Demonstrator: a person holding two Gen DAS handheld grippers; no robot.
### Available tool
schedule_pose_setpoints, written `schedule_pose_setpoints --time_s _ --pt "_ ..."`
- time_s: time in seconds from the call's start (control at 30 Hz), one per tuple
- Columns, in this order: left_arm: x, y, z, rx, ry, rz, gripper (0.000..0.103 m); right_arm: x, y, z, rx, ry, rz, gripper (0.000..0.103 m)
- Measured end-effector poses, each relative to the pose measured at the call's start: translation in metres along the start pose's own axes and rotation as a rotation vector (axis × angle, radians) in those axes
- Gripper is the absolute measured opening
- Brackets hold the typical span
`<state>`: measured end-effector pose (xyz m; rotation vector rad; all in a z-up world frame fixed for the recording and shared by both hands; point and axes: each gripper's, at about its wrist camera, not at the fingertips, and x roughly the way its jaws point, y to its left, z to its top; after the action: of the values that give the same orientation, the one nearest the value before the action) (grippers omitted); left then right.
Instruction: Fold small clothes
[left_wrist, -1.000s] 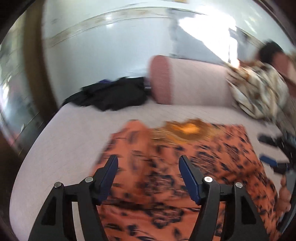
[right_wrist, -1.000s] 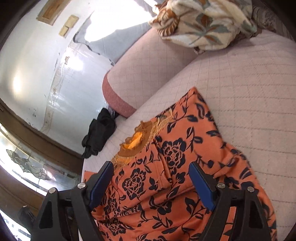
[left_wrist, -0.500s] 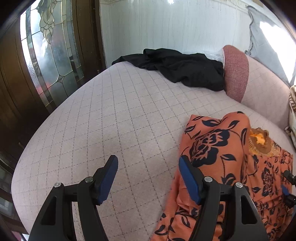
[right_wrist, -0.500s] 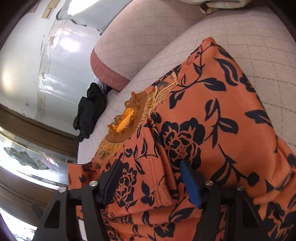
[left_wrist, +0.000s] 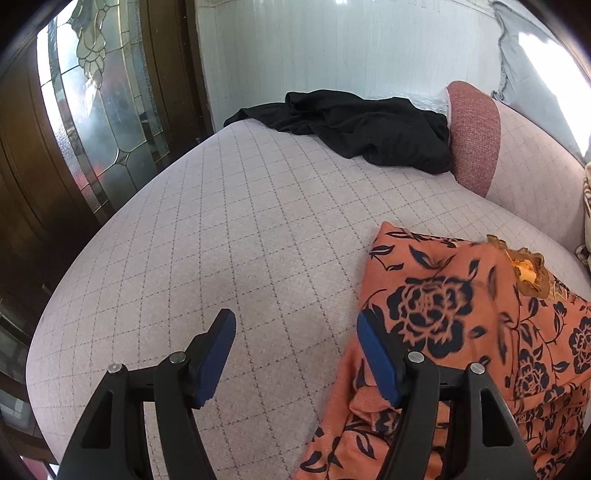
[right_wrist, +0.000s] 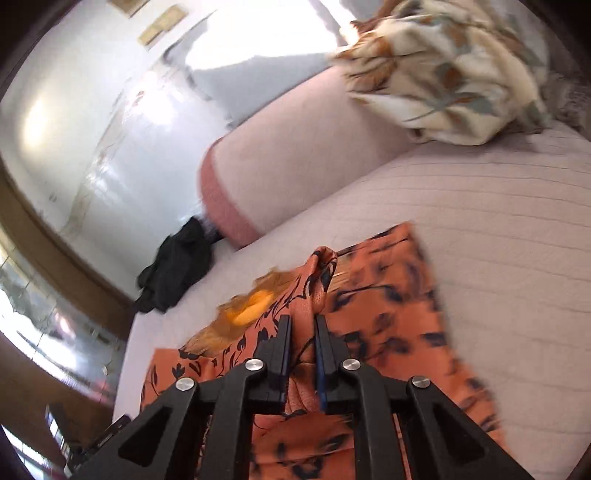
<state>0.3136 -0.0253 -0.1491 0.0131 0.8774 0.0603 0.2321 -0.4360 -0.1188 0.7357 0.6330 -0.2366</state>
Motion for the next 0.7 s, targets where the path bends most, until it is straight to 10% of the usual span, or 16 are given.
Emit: schedule_pose_setpoints --time_s 0.23,0.47,0.6,0.7 --pt "0.004 -0.038 -0.006 0.133 -0.011 0.002 0.069 0.035 -0.071 -0.004 0.234 0.171 -0.197 0.015" --pt "0.027 -0.061 -0.018 0.258 0.07 0.066 0.069 0.002 -0.039 0.013 0.15 -0.044 -0.227 0.017" --pt "0.025 -0.065 -0.019 0.276 0.069 0.067 0.069 0.025 -0.016 0.007 0.086 0.084 -0.047 0.017" --pt "0.026 -0.062 -0.019 0.269 0.072 0.061 0.071 0.062 -0.006 -0.011 0.032 0.283 -0.08 0.017"
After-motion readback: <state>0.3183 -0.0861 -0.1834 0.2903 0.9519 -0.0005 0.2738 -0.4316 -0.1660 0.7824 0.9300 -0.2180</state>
